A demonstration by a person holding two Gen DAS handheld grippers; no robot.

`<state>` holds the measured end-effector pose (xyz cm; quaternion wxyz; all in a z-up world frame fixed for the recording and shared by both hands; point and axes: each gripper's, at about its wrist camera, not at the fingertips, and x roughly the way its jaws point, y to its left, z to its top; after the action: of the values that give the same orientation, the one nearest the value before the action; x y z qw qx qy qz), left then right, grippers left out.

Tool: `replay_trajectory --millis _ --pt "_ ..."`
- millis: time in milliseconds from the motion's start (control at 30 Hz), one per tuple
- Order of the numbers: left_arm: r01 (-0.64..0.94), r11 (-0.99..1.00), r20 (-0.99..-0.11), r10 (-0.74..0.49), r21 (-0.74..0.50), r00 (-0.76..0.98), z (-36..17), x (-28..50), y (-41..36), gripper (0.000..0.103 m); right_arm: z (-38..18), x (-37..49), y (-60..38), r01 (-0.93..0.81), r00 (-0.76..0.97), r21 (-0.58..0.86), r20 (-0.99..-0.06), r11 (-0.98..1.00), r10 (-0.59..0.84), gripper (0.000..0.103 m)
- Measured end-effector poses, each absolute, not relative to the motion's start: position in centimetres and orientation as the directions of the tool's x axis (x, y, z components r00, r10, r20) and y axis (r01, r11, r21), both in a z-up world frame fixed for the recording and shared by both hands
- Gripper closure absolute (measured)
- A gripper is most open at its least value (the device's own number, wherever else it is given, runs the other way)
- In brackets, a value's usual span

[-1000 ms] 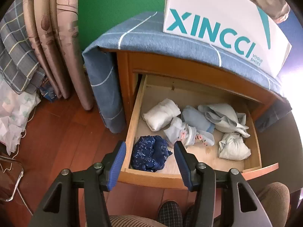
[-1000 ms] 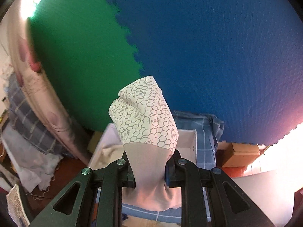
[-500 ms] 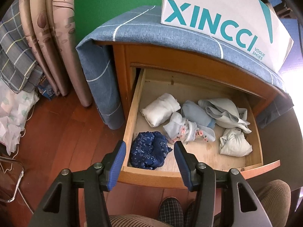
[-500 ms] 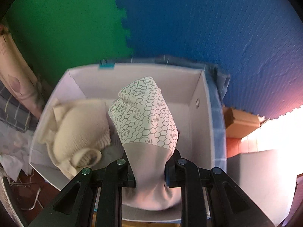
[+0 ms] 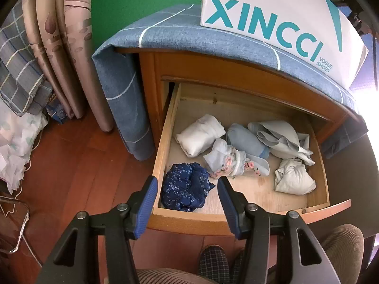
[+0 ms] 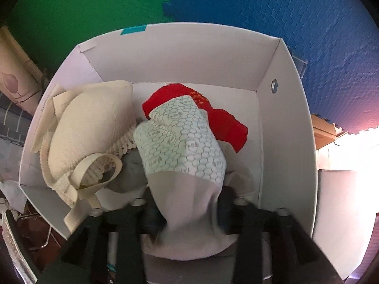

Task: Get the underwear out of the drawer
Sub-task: 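Carry the hexagon-print item into the white box and open the right tool, then move the right tool back down into the drawer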

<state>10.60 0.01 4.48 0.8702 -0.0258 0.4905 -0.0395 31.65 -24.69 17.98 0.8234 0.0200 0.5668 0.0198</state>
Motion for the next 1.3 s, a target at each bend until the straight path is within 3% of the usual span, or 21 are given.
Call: replay_trajectory --millis 33,100,400,600,900,1300 --pt "0.042 0.996 -0.853 -0.094 -0.085 0.514 4.4 10.6 0.0 0.049 18.3 31.6 -24.8 -0.011 0.364 0.049 -0.93 0.999 0.05 0.041" --pt "0.041 0.995 -0.853 -0.095 -0.086 0.513 4.4 10.7 0.0 0.049 19.0 31.2 -24.7 -0.016 0.392 0.038 -0.919 0.999 0.041 0.038" --pt "0.034 0.994 -0.857 -0.105 -0.102 0.505 4.3 10.8 0.1 0.049 24.4 25.1 -26.6 -0.07 0.484 0.112 -0.865 0.991 0.132 0.034" --pt "0.035 0.995 -0.855 -0.1 -0.095 0.509 4.5 10.6 0.1 0.049 24.2 18.6 -28.0 -0.139 0.469 0.11 -0.868 0.984 0.164 0.034" --pt "0.038 0.994 -0.865 -0.108 -0.103 0.49 4.4 10.8 0.2 0.049 15.4 13.3 -27.9 -0.175 0.315 0.135 -0.931 0.975 0.185 0.034" --pt "0.032 0.992 -0.871 -0.119 -0.119 0.477 4.3 11.1 0.5 0.049 0.3 15.8 -27.9 -0.109 0.07 0.141 -0.986 0.984 0.149 0.034"
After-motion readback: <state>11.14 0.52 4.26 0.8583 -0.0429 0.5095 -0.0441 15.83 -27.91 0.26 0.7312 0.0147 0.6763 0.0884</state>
